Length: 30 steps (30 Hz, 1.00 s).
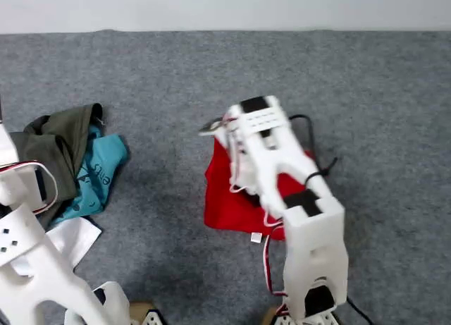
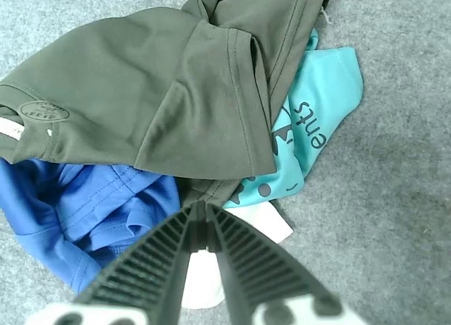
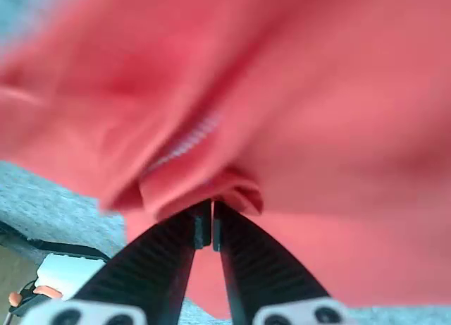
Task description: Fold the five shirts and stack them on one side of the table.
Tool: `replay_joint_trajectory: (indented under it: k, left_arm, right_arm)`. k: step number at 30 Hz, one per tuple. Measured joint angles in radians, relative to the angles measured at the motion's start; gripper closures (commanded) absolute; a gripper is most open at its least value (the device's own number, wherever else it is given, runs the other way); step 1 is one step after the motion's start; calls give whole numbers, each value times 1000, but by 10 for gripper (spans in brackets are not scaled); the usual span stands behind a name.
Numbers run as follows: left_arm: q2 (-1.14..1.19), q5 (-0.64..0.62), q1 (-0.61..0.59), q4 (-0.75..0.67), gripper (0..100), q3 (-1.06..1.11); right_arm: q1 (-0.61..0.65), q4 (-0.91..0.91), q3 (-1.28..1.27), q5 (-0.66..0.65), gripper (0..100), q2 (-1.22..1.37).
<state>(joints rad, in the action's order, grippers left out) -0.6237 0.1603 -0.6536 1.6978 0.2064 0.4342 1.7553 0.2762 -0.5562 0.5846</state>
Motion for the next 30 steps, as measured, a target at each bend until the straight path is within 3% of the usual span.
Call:
replay_joint_trajectory:
  k: [11,15,23,27,30]
  left_arm:
    - [0,0,0,-21,993,3]
    - [0,0,0,-31,993,3]
    - [0,0,0,-31,992,3]
    - [0,0,0,-31,992,3]
    - [0,0,0,-31,992,3]
  right_arm:
    - [175,0,0,0,989,-206]
    - [123,0,0,0,989,-267]
    - [-133,-2,0,-44,989,-160]
    - [-129,-3,0,-44,989,-58]
    - [-58,-3,0,-38,989,-48]
